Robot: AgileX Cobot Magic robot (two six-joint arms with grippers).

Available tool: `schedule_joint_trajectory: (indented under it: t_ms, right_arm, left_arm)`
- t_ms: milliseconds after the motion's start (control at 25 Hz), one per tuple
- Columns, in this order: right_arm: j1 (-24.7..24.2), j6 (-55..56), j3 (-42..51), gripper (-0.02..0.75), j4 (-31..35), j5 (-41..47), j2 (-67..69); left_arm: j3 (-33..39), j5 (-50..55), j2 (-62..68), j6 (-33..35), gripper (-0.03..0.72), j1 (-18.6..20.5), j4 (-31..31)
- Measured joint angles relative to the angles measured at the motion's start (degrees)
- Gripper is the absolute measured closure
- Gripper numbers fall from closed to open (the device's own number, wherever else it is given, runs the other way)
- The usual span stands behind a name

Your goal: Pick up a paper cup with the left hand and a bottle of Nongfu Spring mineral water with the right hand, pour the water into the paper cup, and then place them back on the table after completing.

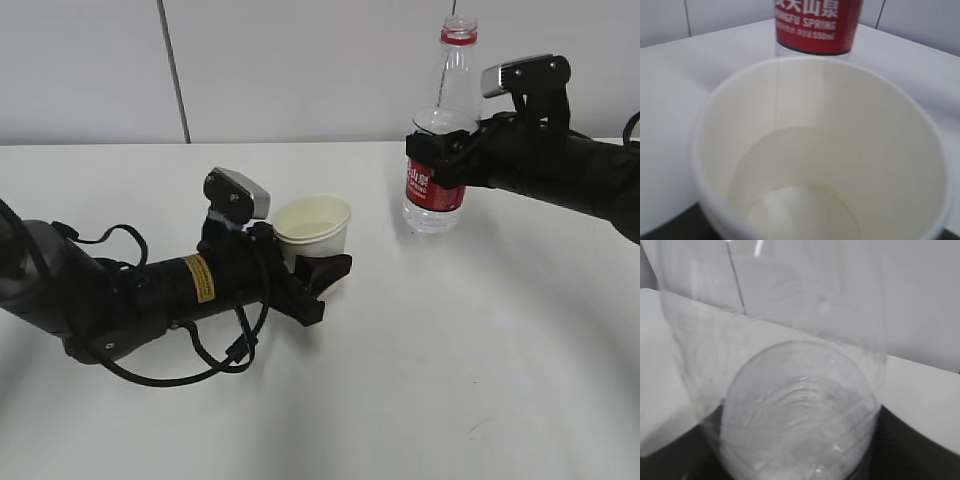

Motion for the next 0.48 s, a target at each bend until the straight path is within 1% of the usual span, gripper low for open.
schedule_joint_trajectory:
  t_ms: [280,480]
  right_arm:
    - [0.0,0.3,0.0,0.28,0.0,0.0,0.0]
    - [0.0,0.5,0.0,0.28,0.0,0.0,0.0]
  left_arm:
    - [0.0,0.1,0.0,0.0,0.295,5.5,-0.1]
    - [0.0,0.2,0.0,0.0,0.295,10.7,-0.1]
